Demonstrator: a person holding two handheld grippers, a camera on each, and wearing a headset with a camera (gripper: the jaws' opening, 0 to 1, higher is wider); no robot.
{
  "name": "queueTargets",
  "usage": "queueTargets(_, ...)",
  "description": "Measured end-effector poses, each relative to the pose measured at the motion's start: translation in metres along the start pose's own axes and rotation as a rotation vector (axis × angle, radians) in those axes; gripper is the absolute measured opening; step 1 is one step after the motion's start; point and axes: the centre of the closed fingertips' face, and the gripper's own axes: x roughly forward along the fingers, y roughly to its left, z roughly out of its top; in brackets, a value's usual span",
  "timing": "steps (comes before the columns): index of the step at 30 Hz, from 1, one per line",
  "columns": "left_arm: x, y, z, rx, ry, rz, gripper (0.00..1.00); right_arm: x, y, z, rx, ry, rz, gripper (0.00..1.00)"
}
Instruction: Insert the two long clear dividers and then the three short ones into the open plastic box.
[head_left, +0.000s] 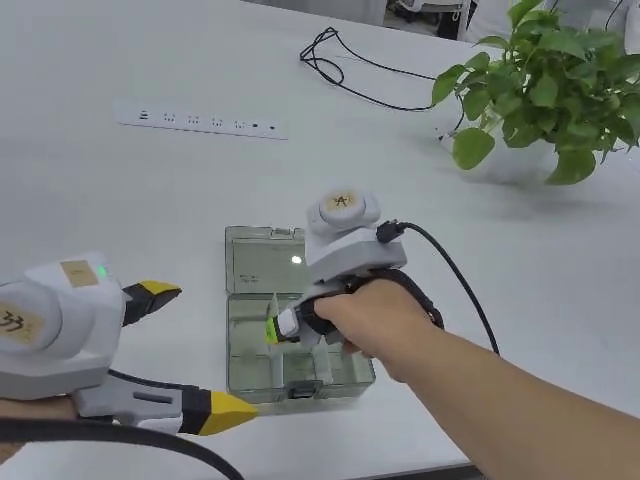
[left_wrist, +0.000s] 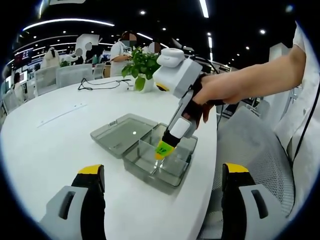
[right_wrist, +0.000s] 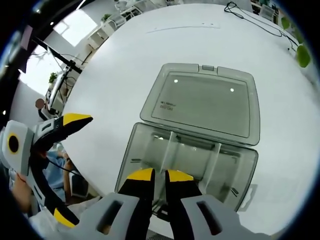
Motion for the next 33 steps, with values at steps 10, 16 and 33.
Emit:
queueTargets(10, -0.001, 0.001, 0.000, 0.000, 0.004, 0.005, 1.00, -0.001, 0.000, 0.000, 0.007, -0.024, 0.037, 0.11)
queueTargets(16, -0.002, 0.002, 0.000, -0.004, 0.005, 0.014, 1.00, -0.001, 0.000, 0.000, 0.013, -0.034, 0.064, 0.11)
queueTargets(33, -0.003, 0.003, 0.004, -0.014, 0.004, 0.033, 1.00, -0.019, 0.003, 0.008, 0.059, -0.116, 0.163, 0.14)
